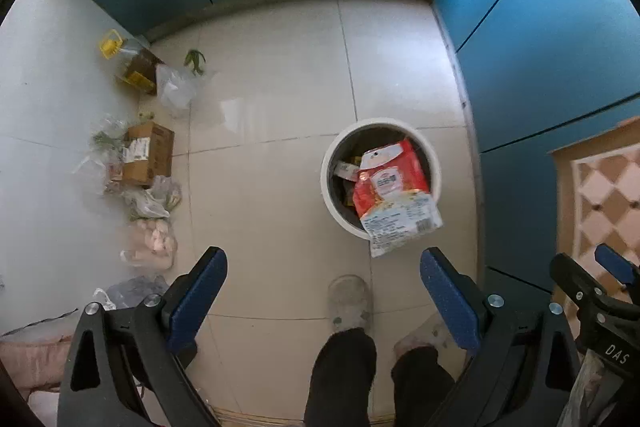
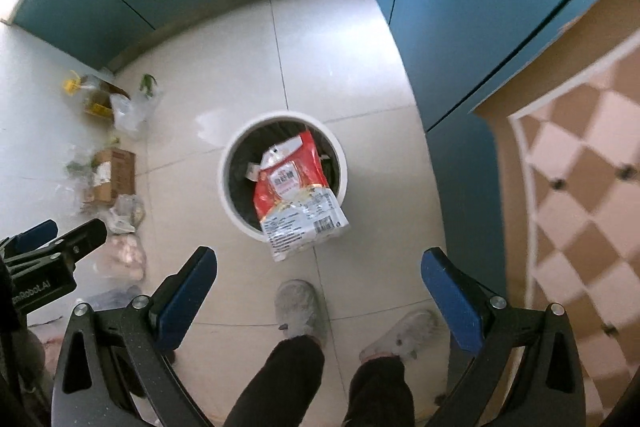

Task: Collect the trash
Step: 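Move both tools away from the bin back to the counter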

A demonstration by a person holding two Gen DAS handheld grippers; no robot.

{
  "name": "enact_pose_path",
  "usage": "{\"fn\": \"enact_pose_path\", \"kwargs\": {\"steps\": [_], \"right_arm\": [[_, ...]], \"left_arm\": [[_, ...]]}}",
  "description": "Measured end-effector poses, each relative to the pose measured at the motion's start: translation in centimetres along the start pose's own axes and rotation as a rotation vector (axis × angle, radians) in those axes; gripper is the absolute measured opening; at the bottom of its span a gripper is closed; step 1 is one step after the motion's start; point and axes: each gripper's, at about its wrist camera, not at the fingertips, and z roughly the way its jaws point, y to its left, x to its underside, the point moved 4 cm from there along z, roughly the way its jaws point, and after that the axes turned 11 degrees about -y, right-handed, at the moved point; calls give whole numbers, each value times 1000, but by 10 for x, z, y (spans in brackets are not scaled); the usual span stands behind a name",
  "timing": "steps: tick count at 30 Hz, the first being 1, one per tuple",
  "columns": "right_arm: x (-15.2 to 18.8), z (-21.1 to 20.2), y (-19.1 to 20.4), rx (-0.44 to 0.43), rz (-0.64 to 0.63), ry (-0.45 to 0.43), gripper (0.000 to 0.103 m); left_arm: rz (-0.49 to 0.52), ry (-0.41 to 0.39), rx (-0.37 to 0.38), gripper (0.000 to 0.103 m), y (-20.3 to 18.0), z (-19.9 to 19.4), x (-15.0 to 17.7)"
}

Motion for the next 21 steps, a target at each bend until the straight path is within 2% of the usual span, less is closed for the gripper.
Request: {"fn": "enact_pose_path", "kwargs": {"steps": [11, 14, 17, 21], "right_arm": [[-6, -187, -1, -39, 10, -113, 103], [-5, -234, -5, -66, 17, -143, 103], [-3, -277, -13, -109, 48, -168, 103], [1, -329, -39, -172, 130, -211, 103]], "left_arm": [[24, -119, 28, 99, -12, -153, 3], [29, -151, 7, 99, -17, -186, 5], [40, -206, -24, 99, -32, -225, 5], [70, -275, 1, 99, -64, -263, 1]]}}
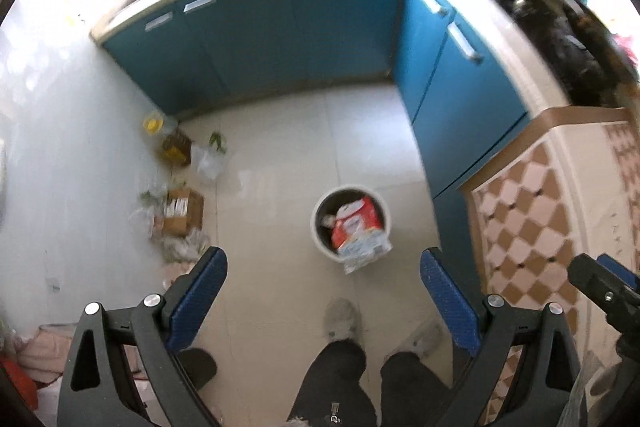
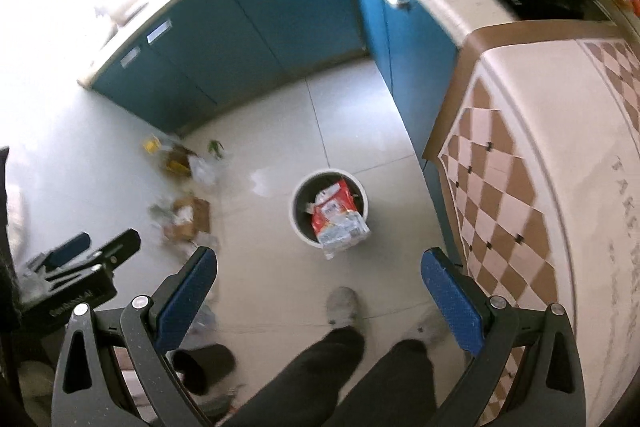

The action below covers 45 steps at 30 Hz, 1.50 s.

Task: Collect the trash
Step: 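Move both tools away from the bin back to the counter, then grasp the green pepper with the left tool while the right tool grasps a white packet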

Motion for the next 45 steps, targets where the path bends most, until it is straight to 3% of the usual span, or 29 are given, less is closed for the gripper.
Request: {"fn": "enact_pose_path", "kwargs": {"steps": [5, 9, 11, 15, 21, 25, 30, 32, 34, 36, 39, 40, 42, 43, 45], "right_arm": [[-12, -74, -54, -3, 125, -112, 103], [-2, -138, -140, 83, 269, -223, 103], [11, -164, -189, 141, 356, -264, 103], [62, -215, -304, 297, 589, -318, 103], [162, -267, -465, 541, 926, -349, 103], [211, -264, -548, 604, 1075, -311, 103], [231, -248, -597, 606, 1135, -293, 103], [230, -240, -606, 602, 1131, -286, 103], [225, -231, -612, 599, 1116, -278, 103], [223, -222, -613, 602, 1098, -268, 103], [214, -211, -610, 635, 1044, -258, 101], [209, -207, -608, 657, 1009, -245, 97], [198, -201, -604, 713, 939, -226, 78], [193, -199, -601, 751, 897, -214, 58], [185, -197, -593, 776, 828, -213, 33]], "left_arm": [[140, -94, 81, 99, -94, -38, -24], [260, -143, 172, 99, -185, -67, -32], [346, -165, 233, 99, -250, -83, -27], [488, -167, 328, 99, -357, -103, -10], [704, -65, 428, 99, -513, -91, 44], [791, 10, 481, 95, -590, -74, 72], [912, 74, 533, 74, -661, -47, 100], [959, 86, 528, 59, -677, -37, 108], [1007, 112, 509, 25, -692, -22, 120], [988, 97, 536, 18, -697, -23, 118], [994, 80, 514, 17, -702, -23, 115], [986, 73, 510, 17, -701, -24, 114], [981, 52, 493, 17, -698, -26, 112], [975, 50, 491, 17, -695, -27, 111], [956, 44, 489, 17, -685, -32, 108]]}}
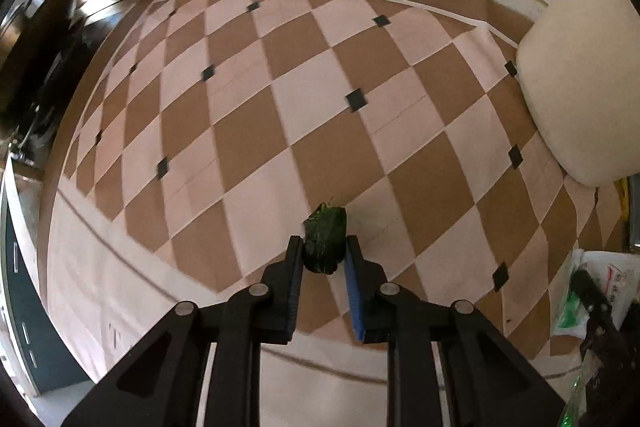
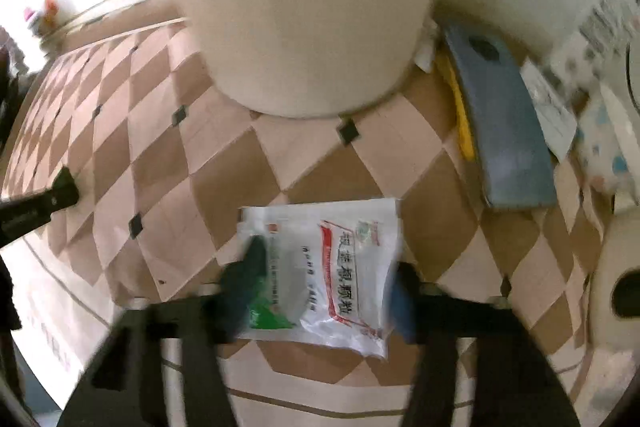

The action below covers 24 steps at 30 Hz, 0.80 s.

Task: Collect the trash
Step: 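Grasp the green pepper with the left tool while the right tool grasps a white packet, then carry the pepper and packet over the bin with both tools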

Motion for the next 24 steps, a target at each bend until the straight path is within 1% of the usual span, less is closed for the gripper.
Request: {"fn": "enact_pose_path", "kwargs": {"steps": [1, 3, 5, 7, 9, 11, 12, 13, 16, 17, 18, 19, 20, 21, 22, 24], "right_arm": [[1, -2, 5, -7, -18, -6, 6], [3, -3, 11, -33, -18, 1, 5], [5, -6, 10, -87, 33, 8, 5], [7, -18, 8, -131, 68, -3, 5], [9, -37, 14, -191, 94, -10, 4], [12, -56, 26, -255, 103, -8, 4], [13, -65, 36, -291, 95, -3, 4], [13, -71, 45, -318, 87, 2, 4], [20, -100, 95, -425, 19, 20, 4], [25, -109, 111, -457, -6, 24, 4], [33, -122, 126, -486, -31, 28, 4], [41, -133, 155, -529, -75, 35, 4], [45, -141, 174, -554, -104, 41, 4], [55, -151, 198, -588, -141, 49, 4], [68, -159, 230, -626, -193, 62, 4], [93, -167, 281, -670, -283, 90, 4]], "left_arm": [[-6, -9, -3, 17, 1, -6, 3], [-19, -27, -9, 17, 6, -17, 9], [-48, -55, -8, 17, 18, -37, 18], [-104, -79, 6, 17, 37, -62, 32], [-152, -96, 16, 17, 53, -76, 49], [-215, -113, 25, 17, 90, -94, 63], [-236, -117, 23, 17, 104, -96, 65], [-272, -122, 19, 17, 122, -108, 77], [-378, -126, -8, 17, 178, -135, 120], [-404, -123, -16, 17, 194, -138, 131], [-458, -115, -37, 17, 220, -147, 156], [-497, -103, -59, 17, 241, -152, 177], [-528, -92, -72, 17, 258, -150, 190], [-576, -73, -88, 17, 278, -151, 214], [-635, -49, -106, 17, 301, -150, 243], [-720, 4, -133, 17, 335, -140, 291]]}}
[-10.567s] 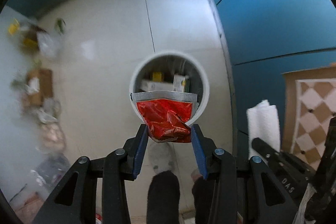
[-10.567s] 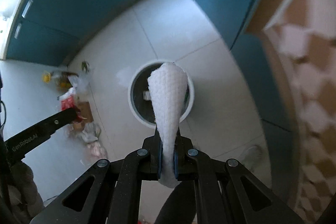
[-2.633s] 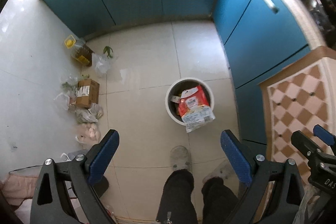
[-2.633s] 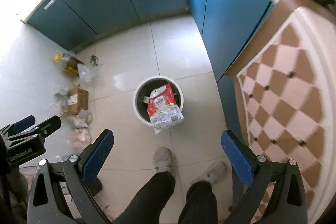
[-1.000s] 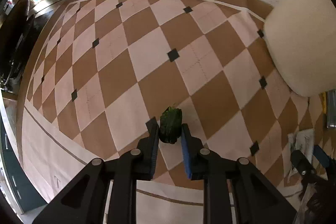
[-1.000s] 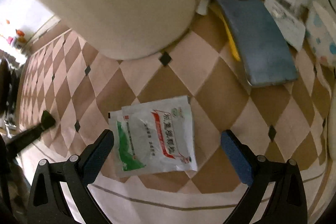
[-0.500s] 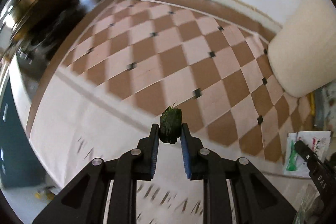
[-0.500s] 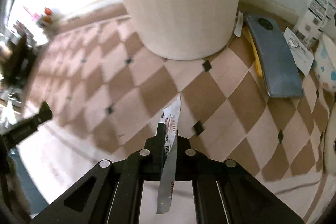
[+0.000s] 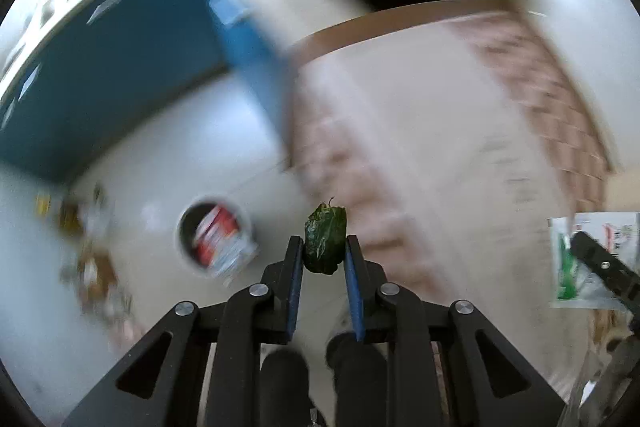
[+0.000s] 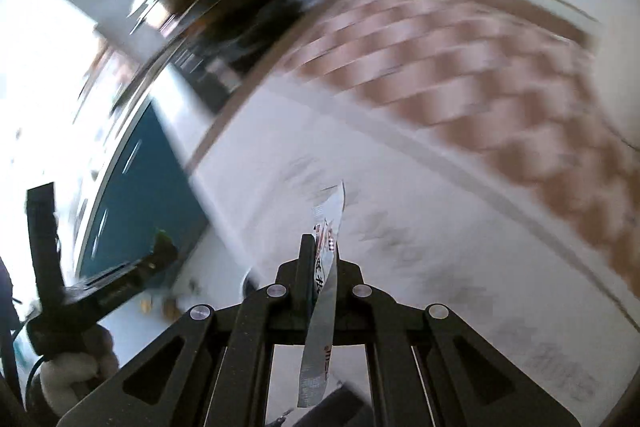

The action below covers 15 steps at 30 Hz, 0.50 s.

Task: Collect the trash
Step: 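Carry the pepper and packet over the bin with both tools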

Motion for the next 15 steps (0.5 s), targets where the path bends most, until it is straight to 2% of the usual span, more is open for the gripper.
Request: {"fn": "enact_pose_path", "kwargs": {"steps": [1, 3, 6, 7, 9, 10, 15], "right_arm": [[12, 17, 28, -21, -44, 41, 4], [41, 44, 66, -51, -107, 108, 4], [82, 99, 119, -76, -205, 190, 4], [101, 127, 139, -78, -242, 216, 4], [127, 177, 162, -76, -288, 249, 4], [144, 208, 173, -72, -308, 270, 4], [218, 351, 200, -53, -340, 369, 4]], "left_arm": [[-67, 29, -24, 17, 39, 14, 12], [-158, 76, -52, 17, 95, 45, 32], [-273, 142, -55, 17, 160, 98, 63], [-318, 167, -60, 17, 188, 127, 77], [-374, 198, -38, 17, 216, 171, 91], [-407, 215, -29, 17, 236, 205, 102], [-474, 300, 35, 17, 284, 331, 137]]}}
